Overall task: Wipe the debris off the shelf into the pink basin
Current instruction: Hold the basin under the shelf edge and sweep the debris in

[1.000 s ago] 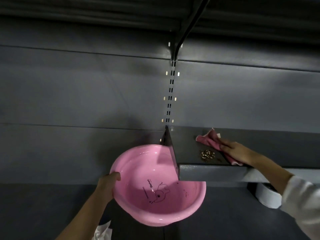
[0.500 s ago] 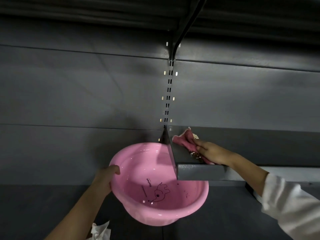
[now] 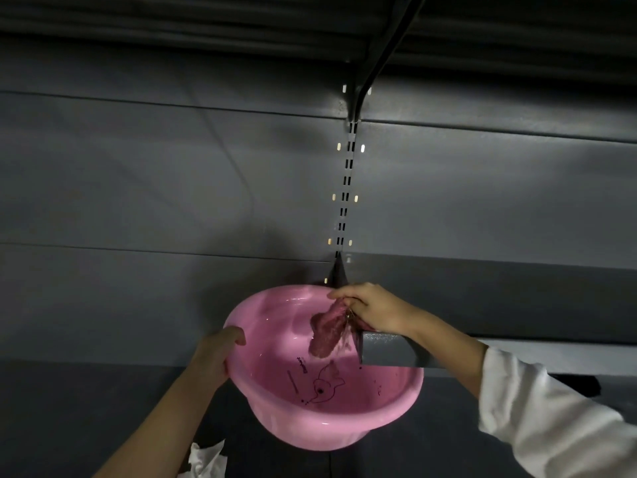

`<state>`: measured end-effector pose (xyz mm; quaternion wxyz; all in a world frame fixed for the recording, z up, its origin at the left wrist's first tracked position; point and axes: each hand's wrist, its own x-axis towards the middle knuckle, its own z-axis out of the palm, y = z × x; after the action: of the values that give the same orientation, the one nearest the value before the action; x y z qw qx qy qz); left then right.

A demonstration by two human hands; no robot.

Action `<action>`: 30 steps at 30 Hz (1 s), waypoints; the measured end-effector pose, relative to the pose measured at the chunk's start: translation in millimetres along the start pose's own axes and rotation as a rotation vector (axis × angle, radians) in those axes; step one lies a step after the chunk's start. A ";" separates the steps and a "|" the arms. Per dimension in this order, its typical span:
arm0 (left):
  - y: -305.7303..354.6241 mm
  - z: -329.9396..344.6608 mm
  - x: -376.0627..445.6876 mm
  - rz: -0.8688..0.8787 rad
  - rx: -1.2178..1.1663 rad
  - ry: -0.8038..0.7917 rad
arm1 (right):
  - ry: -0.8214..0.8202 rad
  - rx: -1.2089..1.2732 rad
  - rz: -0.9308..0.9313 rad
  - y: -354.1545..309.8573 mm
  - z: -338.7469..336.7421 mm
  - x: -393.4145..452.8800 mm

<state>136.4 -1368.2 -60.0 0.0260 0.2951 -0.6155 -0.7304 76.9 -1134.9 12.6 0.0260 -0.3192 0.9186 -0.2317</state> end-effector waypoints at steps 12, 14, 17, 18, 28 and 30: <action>0.4 4.1 0.8 0.016 0.040 0.001 | 0.008 -0.028 -0.165 -21.4 9.4 20.5; -0.4 4.7 1.1 0.026 0.038 -0.001 | 0.080 0.020 -0.168 -18.1 4.8 21.8; -2.3 6.3 0.3 0.032 0.027 -0.001 | 0.228 0.106 -0.130 -4.7 -12.7 20.4; -2.6 7.0 0.1 0.031 0.028 -0.001 | 0.291 0.152 -0.091 4.2 -21.9 18.5; -10.1 22.0 4.8 0.003 0.065 -0.060 | 0.204 -0.008 0.086 84.1 -43.3 -45.3; -11.4 26.0 5.4 -0.010 0.073 -0.061 | 0.116 -0.074 0.046 80.2 -40.5 -48.7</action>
<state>123.6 -1344.6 -70.8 -0.0071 0.2764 -0.6407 -0.7162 61.6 -1033.9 8.4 -0.0338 -0.2847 0.9336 -0.2151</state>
